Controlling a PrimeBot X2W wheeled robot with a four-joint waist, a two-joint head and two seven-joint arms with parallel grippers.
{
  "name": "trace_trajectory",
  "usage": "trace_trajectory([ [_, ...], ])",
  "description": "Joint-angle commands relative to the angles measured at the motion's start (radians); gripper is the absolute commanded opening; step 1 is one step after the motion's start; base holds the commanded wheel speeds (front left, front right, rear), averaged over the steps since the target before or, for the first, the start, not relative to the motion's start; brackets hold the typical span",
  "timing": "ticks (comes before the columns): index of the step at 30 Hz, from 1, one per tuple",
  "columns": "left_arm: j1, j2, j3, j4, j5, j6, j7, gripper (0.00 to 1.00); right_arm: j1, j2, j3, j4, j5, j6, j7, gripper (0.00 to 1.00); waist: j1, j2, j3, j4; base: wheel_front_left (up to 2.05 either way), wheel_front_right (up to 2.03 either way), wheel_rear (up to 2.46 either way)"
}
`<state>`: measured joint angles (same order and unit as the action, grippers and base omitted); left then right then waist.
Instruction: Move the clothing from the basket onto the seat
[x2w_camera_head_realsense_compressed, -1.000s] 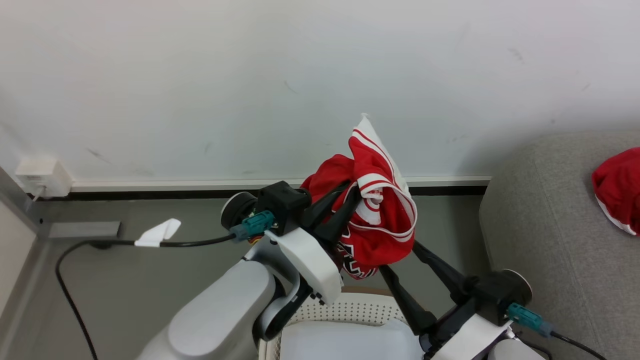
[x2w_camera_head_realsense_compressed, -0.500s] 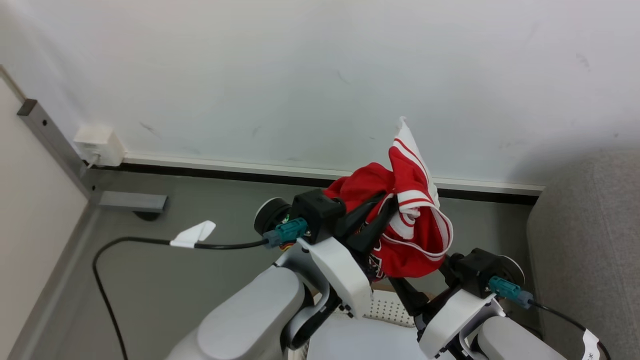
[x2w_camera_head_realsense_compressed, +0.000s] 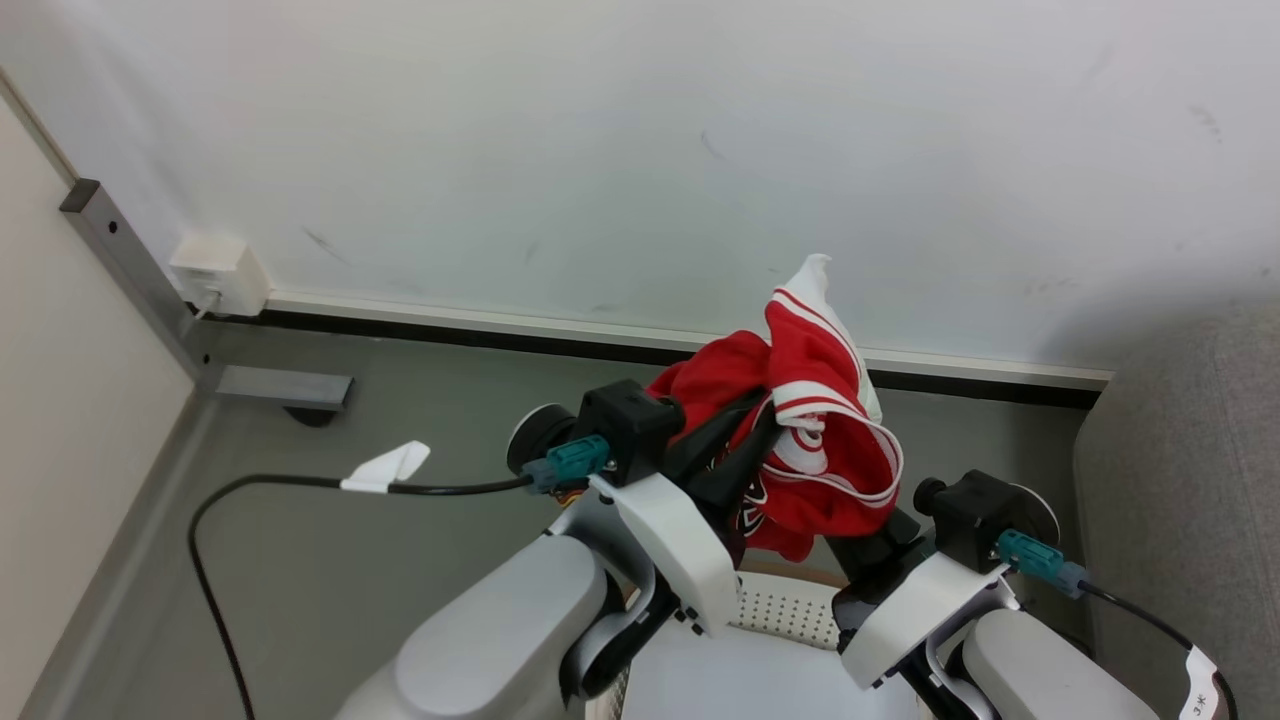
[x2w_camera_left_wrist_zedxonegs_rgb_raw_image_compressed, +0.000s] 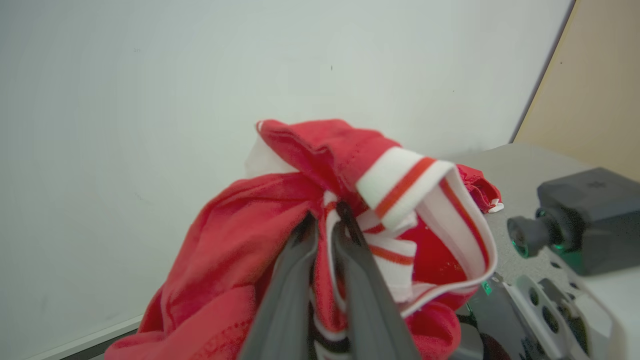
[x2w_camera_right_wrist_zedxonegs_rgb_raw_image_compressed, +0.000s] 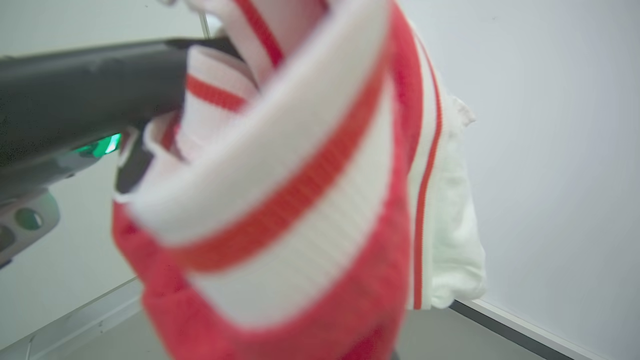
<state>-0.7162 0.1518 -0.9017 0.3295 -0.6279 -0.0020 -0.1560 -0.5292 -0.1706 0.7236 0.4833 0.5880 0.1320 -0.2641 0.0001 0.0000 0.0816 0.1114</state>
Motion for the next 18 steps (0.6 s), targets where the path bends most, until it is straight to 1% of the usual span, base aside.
trace_trajectory([
  [1,0.009,0.009,0.005,0.007,-0.01,0.0,-0.007,0.0,0.009,-0.009,-0.008,-0.009,-0.006,-0.003,0.0,0.0,-0.0001,0.0,0.001,-0.005,0.0,0.0,0.0],
  [10,0.033,0.018,0.009,0.045,-0.023,0.01,-0.021,0.0,0.059,-0.026,-0.088,-0.067,-0.017,-0.002,0.0,0.0,-0.0001,0.0,-0.003,-0.048,0.0,0.0,0.0],
  [11,0.034,0.02,0.007,0.046,-0.023,0.009,-0.019,0.08,0.063,-0.03,-0.099,-0.074,-0.02,-0.003,0.0,0.0,-0.0001,0.0,-0.002,-0.053,0.0,0.0,0.0],
  [12,0.035,0.021,0.007,0.047,-0.024,0.009,-0.018,0.29,0.066,-0.032,-0.106,-0.081,-0.022,-0.003,0.0,0.0,-0.0001,0.0,-0.002,-0.06,0.0,0.0,0.0],
  [13,0.035,0.021,0.006,0.046,-0.025,0.009,-0.018,0.82,0.07,-0.034,-0.115,-0.087,-0.025,-0.002,0.0,0.0,-0.0001,0.0,-0.002,-0.066,0.0,0.0,0.0],
  [14,0.035,0.022,0.006,0.044,-0.023,0.01,-0.02,1.0,0.074,-0.034,-0.121,-0.094,-0.027,-0.003,0.0,0.0,-0.0001,0.0,-0.001,-0.074,0.0,0.0,0.0],
  [18,0.034,0.029,0.001,0.025,-0.013,0.012,-0.027,1.0,0.079,-0.046,-0.146,-0.118,-0.045,-0.002,0.0,0.0,-0.0001,0.0,0.002,-0.106,0.0,0.0,0.0],
])
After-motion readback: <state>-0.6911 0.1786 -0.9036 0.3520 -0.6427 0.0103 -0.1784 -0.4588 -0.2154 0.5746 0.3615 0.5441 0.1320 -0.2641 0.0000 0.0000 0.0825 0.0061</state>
